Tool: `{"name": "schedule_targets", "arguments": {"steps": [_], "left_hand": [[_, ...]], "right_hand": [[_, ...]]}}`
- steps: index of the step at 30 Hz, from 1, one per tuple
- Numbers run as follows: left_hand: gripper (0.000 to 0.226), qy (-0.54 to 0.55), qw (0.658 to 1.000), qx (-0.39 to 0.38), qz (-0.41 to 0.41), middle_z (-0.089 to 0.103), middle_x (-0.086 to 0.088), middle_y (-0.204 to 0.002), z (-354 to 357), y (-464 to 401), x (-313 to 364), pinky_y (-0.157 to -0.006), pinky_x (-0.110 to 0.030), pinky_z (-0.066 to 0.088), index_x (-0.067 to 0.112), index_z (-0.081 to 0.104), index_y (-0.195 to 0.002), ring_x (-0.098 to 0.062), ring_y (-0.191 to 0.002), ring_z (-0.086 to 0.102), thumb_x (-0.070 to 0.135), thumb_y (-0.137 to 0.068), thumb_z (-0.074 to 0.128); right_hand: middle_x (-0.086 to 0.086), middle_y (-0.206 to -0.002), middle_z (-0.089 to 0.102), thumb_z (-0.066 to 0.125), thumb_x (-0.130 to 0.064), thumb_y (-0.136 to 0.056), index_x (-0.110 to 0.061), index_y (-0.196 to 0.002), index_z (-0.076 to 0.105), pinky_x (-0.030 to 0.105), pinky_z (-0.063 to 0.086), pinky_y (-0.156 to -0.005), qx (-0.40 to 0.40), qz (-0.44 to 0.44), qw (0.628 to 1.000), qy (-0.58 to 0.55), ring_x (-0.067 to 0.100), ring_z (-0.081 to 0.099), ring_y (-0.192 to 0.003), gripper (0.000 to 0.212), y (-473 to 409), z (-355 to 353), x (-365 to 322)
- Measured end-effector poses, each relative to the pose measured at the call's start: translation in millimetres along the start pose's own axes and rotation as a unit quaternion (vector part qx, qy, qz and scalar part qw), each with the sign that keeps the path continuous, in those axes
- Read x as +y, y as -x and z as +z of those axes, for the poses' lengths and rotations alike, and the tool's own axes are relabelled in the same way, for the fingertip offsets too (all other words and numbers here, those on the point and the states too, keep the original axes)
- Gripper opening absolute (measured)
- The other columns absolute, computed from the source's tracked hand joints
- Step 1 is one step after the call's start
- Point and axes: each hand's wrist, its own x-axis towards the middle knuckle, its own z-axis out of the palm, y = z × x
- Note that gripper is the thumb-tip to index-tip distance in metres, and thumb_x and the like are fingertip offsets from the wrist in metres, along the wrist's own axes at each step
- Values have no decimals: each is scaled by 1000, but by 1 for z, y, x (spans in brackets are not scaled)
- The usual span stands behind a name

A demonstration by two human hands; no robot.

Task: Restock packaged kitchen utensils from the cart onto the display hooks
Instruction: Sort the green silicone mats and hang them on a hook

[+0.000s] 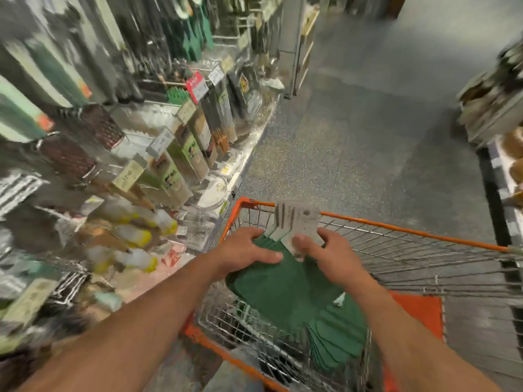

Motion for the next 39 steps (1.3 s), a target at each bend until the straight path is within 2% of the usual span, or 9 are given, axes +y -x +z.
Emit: {"name": "schedule_targets", "arguments": {"steps": [4,8,13,19,24,27,30,33,39], "left_hand": [[62,22,996,69,48,78,1,-107,10,55,11,-84,-33,62,23,73,-118,-18,-93,77,58,-69,88],[21,80,974,197,76,77,8,-95,26,120,3,-69,-18,56,29,72,-100,-3,-80,75,48,-94,68],[72,191,930,312,35,80,7,-103,36,207,-26,-95,-35,58,28,76,-107,-13,-96,76,85,-67,60],[69,263,863,431,-6,80,4,-102,46,317,-62,-94,-39,59,31,80,-109,-18,-92,78,85,-69,66],[76,314,797,515,-45,81,2,-102,62,396,-107,-98,-41,58,23,80,-109,-20,-93,78,87,-70,66],[70,367,747,554,-35,81,1,-101,79,440,-139,-99,-40,56,20,79,-109,-20,-95,78,81,-76,66],[70,413,694,590,-24,81,-1,-100,100,478,-169,-99,-40,56,19,79,-109,-21,-95,78,79,-74,70],[66,450,645,617,-15,81,-5,-100,119,522,-201,-99,-45,57,17,80,-108,-25,-94,78,75,-76,72],[68,503,564,655,-10,81,-8,-98,154,611,-266,-98,-48,58,14,80,-106,-28,-91,78,71,-69,78]], "right_hand": [[-17,-87,74,73,-65,-82,-33,-100,74,20,46,-63,-25,-53,998,-15,-2,68,-75,37,19,-9,-28],[-17,-84,76,69,-78,-60,-33,-98,78,23,46,-64,-74,-113,991,-12,0,70,-73,60,34,1,-65],[-6,-82,78,74,-74,-63,-23,-93,81,36,53,-74,-172,-182,968,25,13,73,-79,59,65,44,-111],[-9,-80,79,82,-42,-84,-20,-87,81,28,57,-64,-300,-238,924,16,10,75,-73,22,127,113,-159],[-8,-79,78,81,-58,-79,-27,-82,80,41,61,-79,-345,-301,886,65,13,75,-77,31,188,174,-186],[-12,-76,77,78,-60,-81,-26,-90,82,33,59,-70,-372,-361,850,99,4,72,-70,36,236,210,-198],[-16,-106,76,72,-73,-77,-26,-120,75,27,54,-77,-370,-416,818,147,3,71,-92,63,286,241,-205],[-11,-126,68,63,-85,-71,-33,-132,63,38,53,-95,-352,-465,795,168,17,66,-113,80,338,274,-205],[-20,-112,60,69,-56,-90,-43,-110,51,29,42,-81,-391,-534,739,129,9,58,-105,30,443,330,-199]]}}
